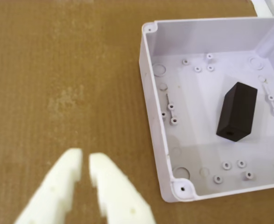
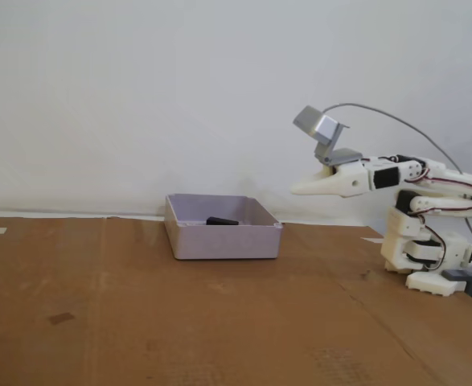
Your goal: Grasp a block and put it in the box.
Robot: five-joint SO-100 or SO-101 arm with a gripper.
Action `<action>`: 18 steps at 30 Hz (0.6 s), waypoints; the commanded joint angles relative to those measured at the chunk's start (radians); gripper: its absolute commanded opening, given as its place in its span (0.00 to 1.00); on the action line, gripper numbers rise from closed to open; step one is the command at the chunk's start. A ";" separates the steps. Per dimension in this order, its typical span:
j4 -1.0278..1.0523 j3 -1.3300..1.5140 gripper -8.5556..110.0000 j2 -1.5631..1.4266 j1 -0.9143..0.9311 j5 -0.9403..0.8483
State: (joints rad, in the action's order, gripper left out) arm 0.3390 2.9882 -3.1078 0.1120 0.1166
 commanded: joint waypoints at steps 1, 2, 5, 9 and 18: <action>-0.038 -0.003 0.07 -0.084 -0.009 -0.003; -0.038 0.006 0.07 -0.098 -0.009 -0.003; -0.038 0.031 0.07 -0.137 -0.009 -0.003; -0.038 0.071 0.07 -0.184 -0.009 -0.005; 0.002 0.161 0.07 -0.244 -0.120 0.005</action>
State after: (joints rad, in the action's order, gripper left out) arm 0.3390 3.1063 -3.2996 0.0353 0.1166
